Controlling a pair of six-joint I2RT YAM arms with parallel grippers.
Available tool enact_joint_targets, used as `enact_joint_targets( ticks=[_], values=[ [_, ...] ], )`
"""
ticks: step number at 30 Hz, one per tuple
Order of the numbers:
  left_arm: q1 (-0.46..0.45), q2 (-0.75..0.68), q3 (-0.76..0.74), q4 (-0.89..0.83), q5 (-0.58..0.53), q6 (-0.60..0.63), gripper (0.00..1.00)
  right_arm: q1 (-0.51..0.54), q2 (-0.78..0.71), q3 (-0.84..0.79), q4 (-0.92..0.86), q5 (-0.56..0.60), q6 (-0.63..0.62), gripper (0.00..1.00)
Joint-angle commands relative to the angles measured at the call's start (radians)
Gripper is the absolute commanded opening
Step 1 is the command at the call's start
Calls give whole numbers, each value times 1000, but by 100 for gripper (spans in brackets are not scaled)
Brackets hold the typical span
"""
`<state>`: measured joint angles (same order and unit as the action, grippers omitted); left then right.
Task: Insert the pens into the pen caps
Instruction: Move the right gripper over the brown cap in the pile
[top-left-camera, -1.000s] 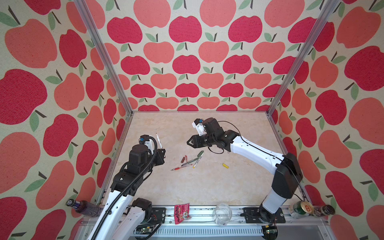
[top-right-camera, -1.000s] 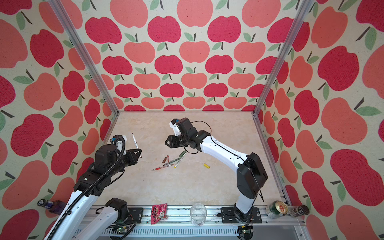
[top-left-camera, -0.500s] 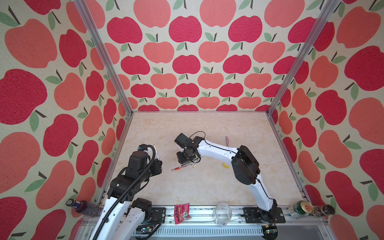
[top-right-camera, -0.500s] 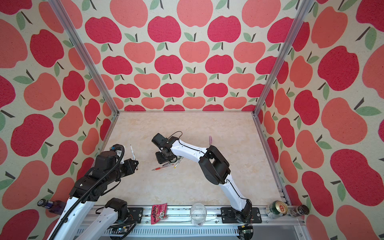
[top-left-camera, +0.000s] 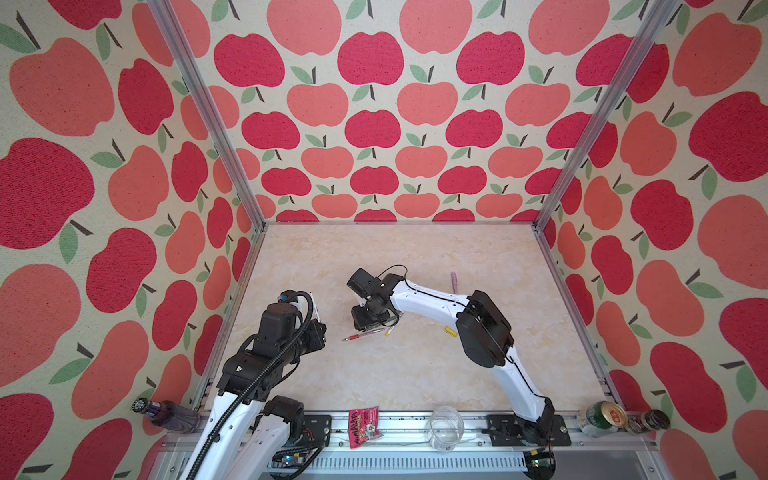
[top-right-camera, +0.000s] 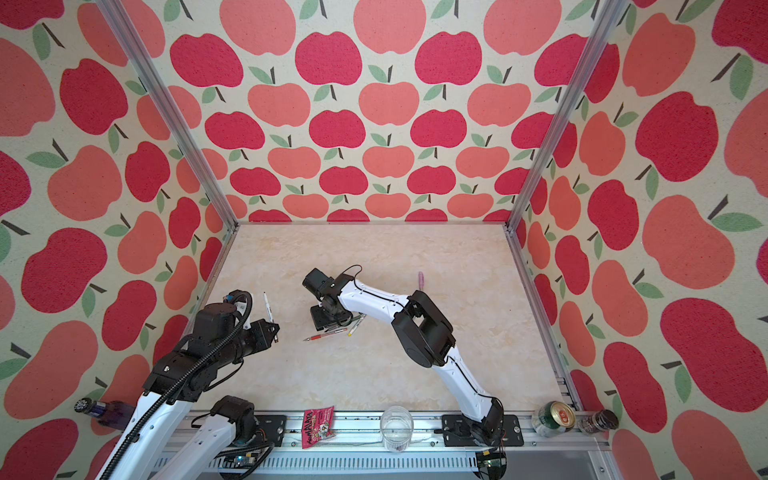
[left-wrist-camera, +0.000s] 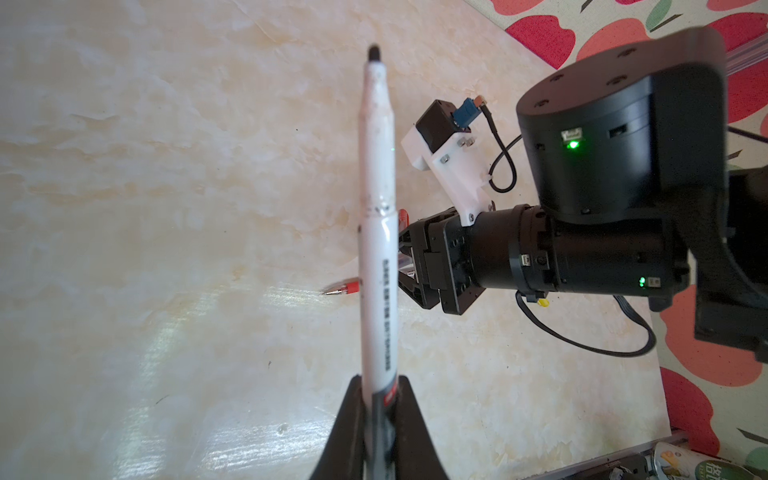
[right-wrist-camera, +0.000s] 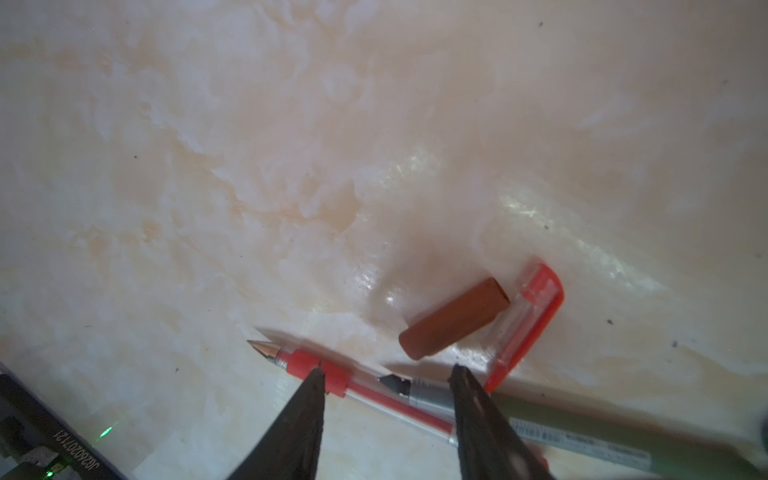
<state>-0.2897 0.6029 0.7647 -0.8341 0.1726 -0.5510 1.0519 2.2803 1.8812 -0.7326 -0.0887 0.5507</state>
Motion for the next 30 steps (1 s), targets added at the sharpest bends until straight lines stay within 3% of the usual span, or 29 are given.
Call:
enact_joint_targets(
  ticks=[1,23,30],
  values=[
    [7,5,-8,8,4,14,0,-4,30,12,2,-36,22,53],
    [15,17,-8,16,-2,11,0,-72,154,149,140,-166,9,53],
    [17,15,-4,23,-2,5,0,-93,58,107,237,-268,-129,52]
  ],
)
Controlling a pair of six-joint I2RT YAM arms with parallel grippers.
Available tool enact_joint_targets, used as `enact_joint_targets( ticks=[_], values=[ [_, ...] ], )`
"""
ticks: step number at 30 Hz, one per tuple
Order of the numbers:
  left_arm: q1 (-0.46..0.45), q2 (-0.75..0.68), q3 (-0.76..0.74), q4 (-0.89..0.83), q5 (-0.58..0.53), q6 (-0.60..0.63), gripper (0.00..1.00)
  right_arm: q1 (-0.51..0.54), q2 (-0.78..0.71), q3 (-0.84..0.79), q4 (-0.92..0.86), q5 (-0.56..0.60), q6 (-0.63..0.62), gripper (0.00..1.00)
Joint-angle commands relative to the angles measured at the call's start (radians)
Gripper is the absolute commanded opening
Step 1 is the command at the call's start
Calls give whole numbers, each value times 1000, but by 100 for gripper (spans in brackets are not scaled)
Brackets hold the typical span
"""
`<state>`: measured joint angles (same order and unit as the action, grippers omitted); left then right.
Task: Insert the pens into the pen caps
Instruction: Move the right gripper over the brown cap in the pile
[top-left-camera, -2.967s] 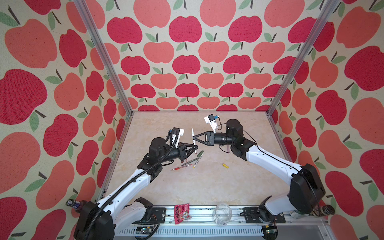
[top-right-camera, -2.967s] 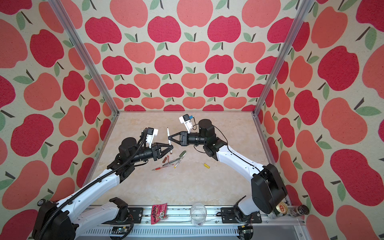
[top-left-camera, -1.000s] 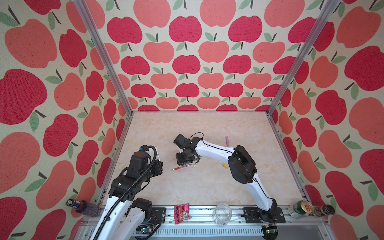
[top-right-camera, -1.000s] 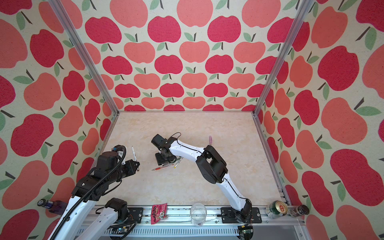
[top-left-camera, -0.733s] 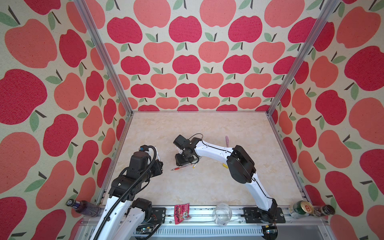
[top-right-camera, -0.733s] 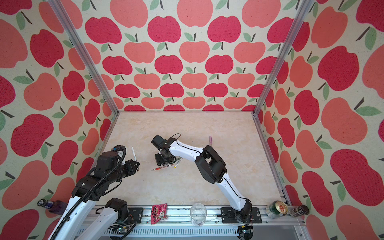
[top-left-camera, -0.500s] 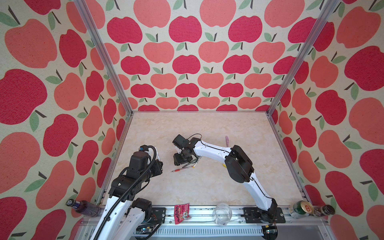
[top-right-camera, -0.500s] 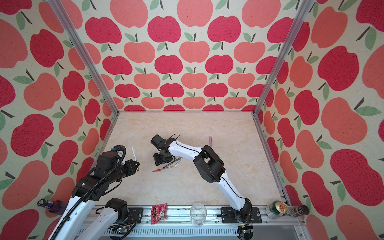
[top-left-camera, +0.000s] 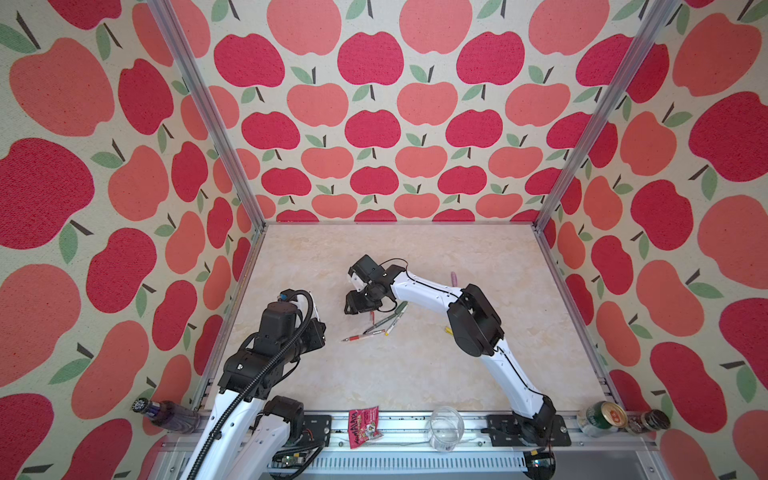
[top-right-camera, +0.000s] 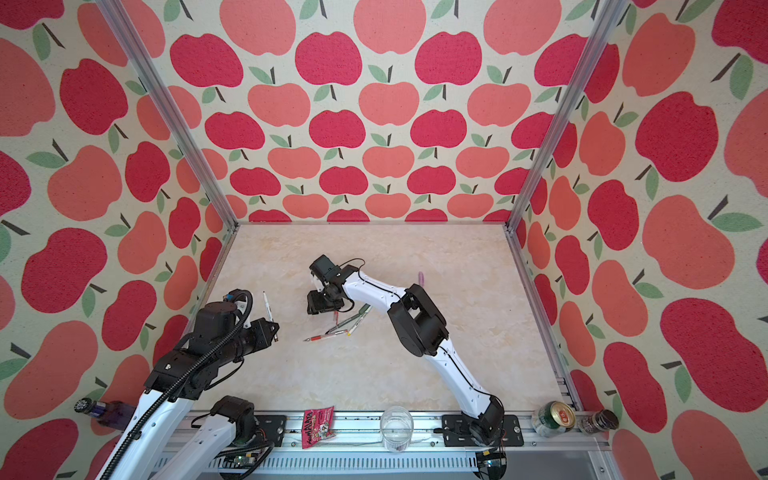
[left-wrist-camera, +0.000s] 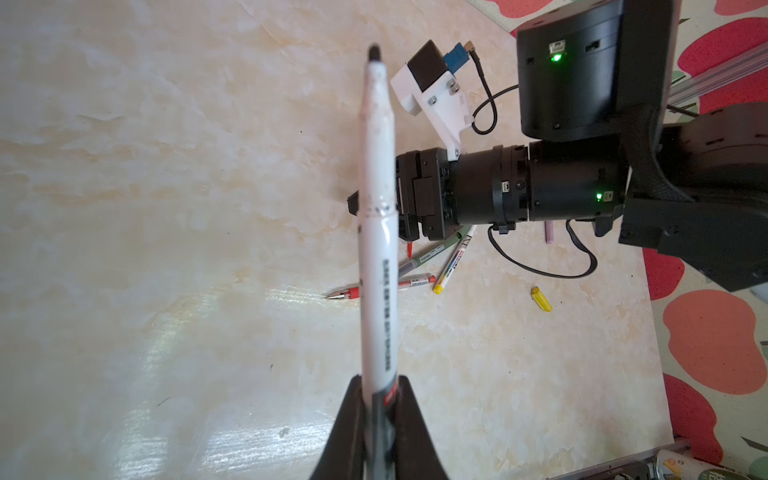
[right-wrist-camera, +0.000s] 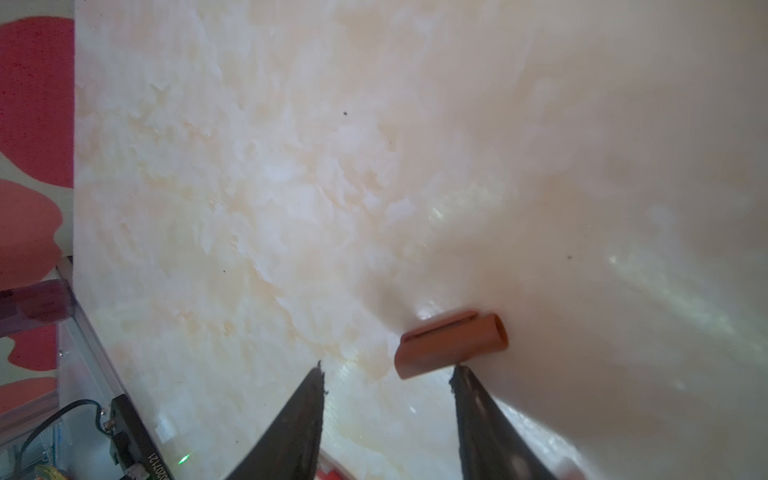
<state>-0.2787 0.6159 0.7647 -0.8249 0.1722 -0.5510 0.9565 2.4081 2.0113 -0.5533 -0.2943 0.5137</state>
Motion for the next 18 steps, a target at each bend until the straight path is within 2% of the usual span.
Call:
enact_joint_targets(
  ticks=[1,7,11,13,16,18],
  values=[
    [6,0,-5,15,-3,5,0,2,-90,-37,67,-66,-138,52],
    [6,-1,-7,17,-1,6,0,2,-116,-6,-47,-24,-529,53],
    [5,8,-8,24,5,-4,0,1,-113,-38,-48,48,-763,59],
    [6,13,-7,27,10,-10,0,-1,-103,-44,-65,27,-895,61],
    [5,16,-7,27,12,-16,0,-1,-93,-61,-58,29,-1032,62],
    [6,16,-8,24,9,-21,0,-1,-92,-73,-31,43,-1079,62]
  ],
)
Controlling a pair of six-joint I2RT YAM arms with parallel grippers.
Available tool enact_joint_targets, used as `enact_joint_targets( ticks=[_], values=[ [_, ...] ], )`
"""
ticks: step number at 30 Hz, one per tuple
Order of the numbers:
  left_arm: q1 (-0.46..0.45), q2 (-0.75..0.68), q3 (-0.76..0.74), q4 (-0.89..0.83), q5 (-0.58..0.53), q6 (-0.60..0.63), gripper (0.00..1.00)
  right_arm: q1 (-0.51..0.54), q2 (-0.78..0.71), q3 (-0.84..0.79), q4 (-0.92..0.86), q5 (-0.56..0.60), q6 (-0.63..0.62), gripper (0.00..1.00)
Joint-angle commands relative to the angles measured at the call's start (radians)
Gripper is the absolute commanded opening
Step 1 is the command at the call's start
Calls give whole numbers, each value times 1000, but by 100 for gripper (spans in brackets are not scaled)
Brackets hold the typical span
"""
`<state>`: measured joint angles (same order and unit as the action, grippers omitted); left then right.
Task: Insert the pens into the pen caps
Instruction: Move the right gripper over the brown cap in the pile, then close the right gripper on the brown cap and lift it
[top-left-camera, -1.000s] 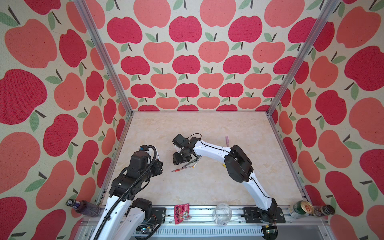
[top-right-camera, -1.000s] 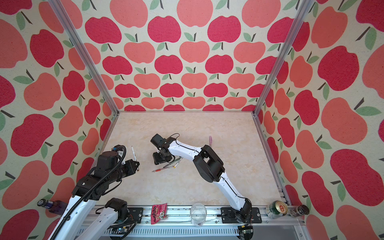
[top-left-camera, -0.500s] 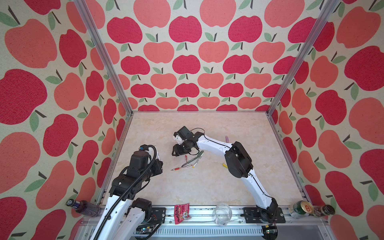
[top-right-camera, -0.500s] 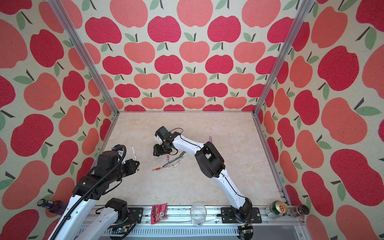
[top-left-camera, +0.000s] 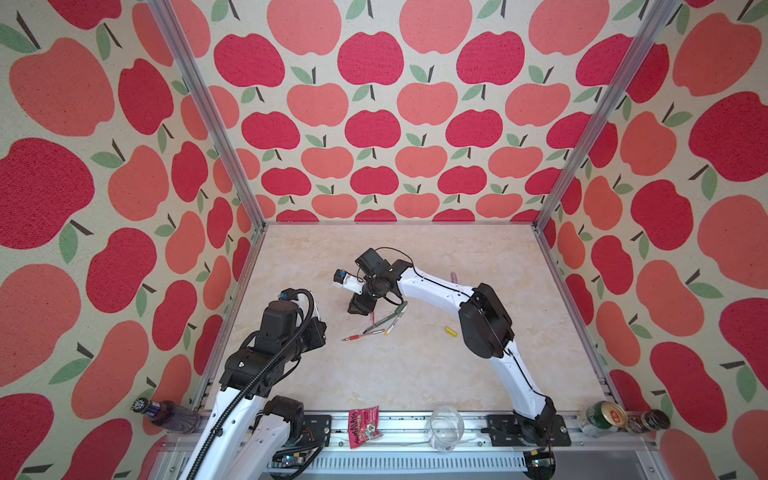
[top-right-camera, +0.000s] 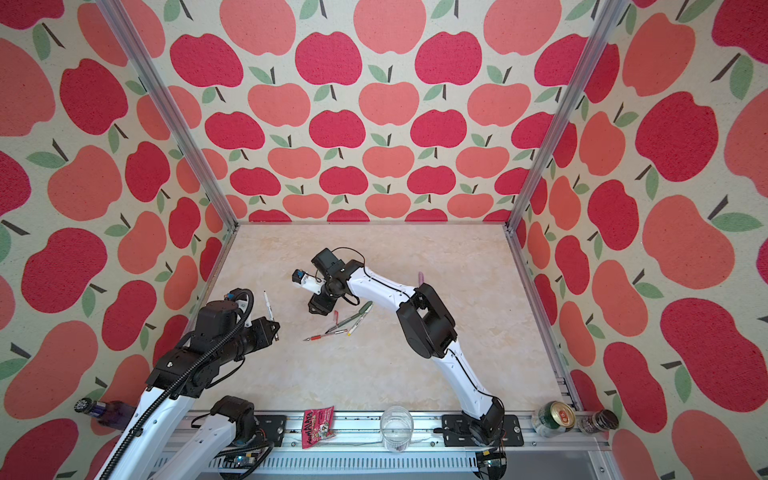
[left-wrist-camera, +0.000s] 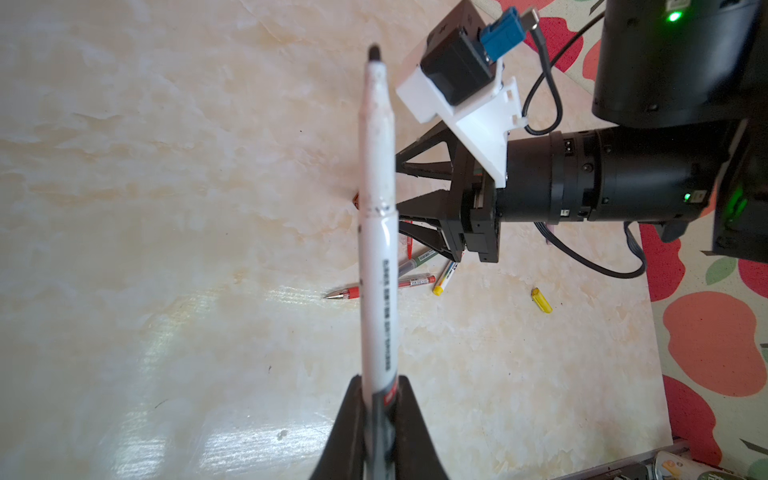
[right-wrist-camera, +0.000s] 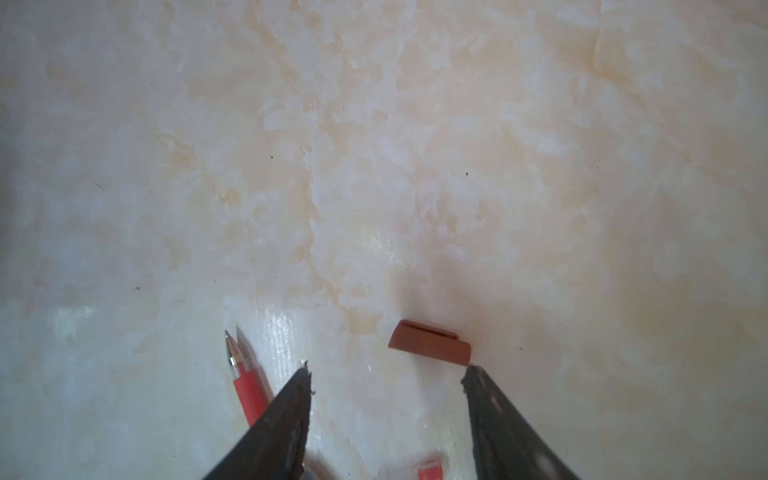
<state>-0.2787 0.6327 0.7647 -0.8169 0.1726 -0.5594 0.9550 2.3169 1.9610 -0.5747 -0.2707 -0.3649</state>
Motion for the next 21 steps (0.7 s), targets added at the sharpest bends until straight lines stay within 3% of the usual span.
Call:
enact_joint_targets(
  ticks=[1,15,21],
  values=[
    [6,-1,-8,18,7,-14,0,1,1,-27,3,21,-219,62],
    [6,11,-19,36,-5,-28,0,12,154,113,-35,73,-298,57],
    [7,18,-27,47,-4,-26,0,22,188,155,-82,94,-299,45]
  ],
)
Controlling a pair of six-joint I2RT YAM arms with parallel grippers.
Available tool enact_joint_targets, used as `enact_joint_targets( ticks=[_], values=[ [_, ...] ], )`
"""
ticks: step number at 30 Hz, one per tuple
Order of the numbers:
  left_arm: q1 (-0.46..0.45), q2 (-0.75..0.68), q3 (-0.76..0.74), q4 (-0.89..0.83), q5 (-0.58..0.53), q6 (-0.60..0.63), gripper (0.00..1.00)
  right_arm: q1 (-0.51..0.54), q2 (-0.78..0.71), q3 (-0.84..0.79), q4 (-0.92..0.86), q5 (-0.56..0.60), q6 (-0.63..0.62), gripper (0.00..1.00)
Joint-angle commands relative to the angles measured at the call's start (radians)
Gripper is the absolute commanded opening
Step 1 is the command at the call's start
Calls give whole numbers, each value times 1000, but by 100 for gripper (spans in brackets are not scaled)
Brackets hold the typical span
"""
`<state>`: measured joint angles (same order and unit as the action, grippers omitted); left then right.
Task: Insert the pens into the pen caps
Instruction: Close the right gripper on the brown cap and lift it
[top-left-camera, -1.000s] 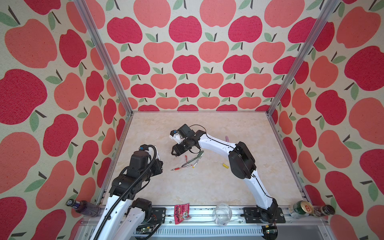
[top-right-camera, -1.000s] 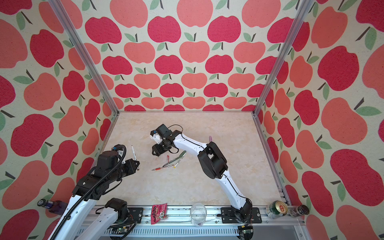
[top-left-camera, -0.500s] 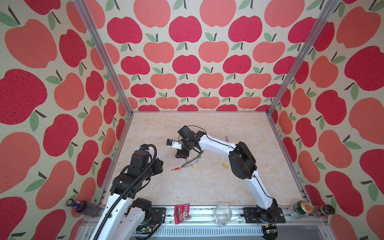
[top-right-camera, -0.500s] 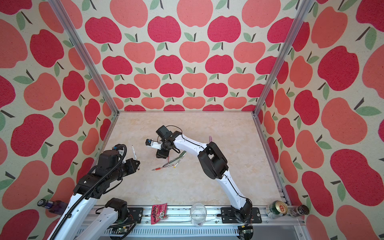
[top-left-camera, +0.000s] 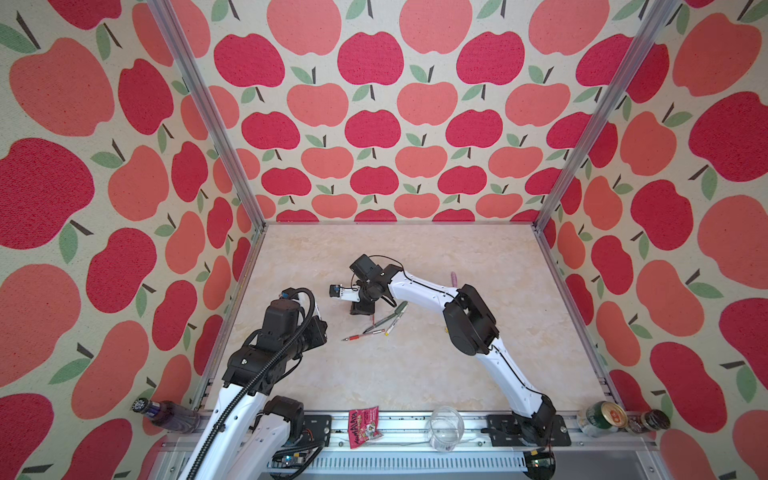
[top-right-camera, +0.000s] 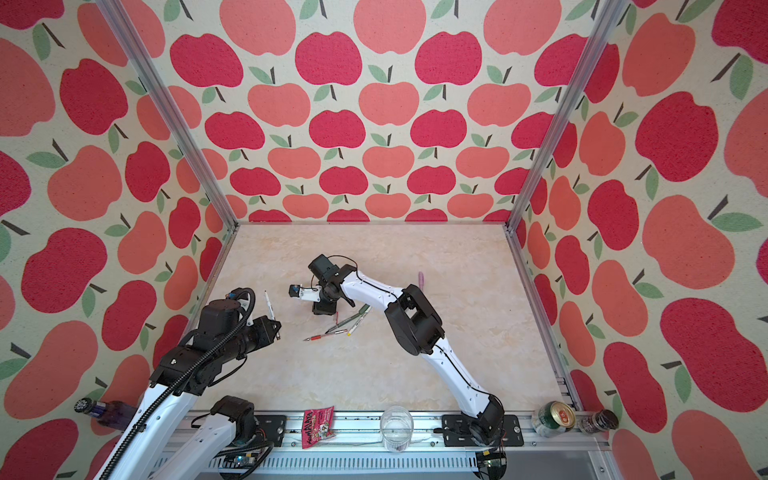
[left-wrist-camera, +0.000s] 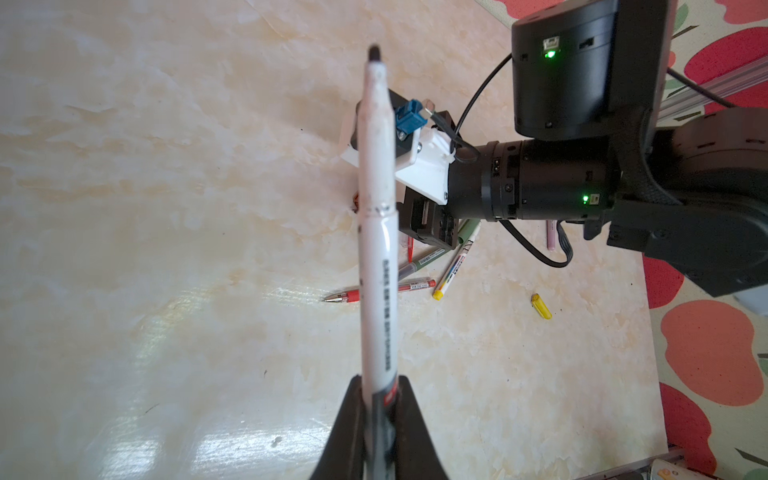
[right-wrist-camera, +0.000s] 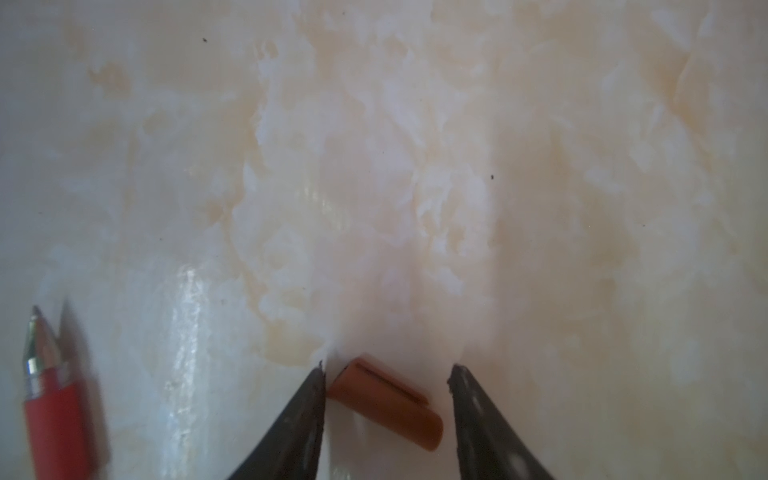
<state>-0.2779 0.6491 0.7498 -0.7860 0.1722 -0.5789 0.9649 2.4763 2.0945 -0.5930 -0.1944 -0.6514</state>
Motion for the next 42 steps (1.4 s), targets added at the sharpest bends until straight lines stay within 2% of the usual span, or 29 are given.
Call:
enact_joint_targets(
  ticks=[1,7,12,16,20,24,30,42],
  values=[
    [6,1,-12,17,-4,-4,0,14,28,23,-71,24,-9,43],
    [9,3,-17,31,-3,-2,0,23,21,18,-107,51,24,24],
    [9,7,-15,39,6,-1,0,24,9,16,-106,82,90,18],
    [9,4,-15,42,8,-3,0,18,-2,20,-76,134,225,16],
    [9,1,-13,41,8,-5,0,2,-5,33,-70,173,379,18],
    [9,-3,-16,41,11,-8,0,-10,-14,20,-67,174,444,29],
    [9,-5,-12,38,13,-11,0,-23,-23,13,-77,198,466,40],
    [9,-9,-14,44,18,-17,0,1,-58,-52,-133,288,457,41]
  ],
)
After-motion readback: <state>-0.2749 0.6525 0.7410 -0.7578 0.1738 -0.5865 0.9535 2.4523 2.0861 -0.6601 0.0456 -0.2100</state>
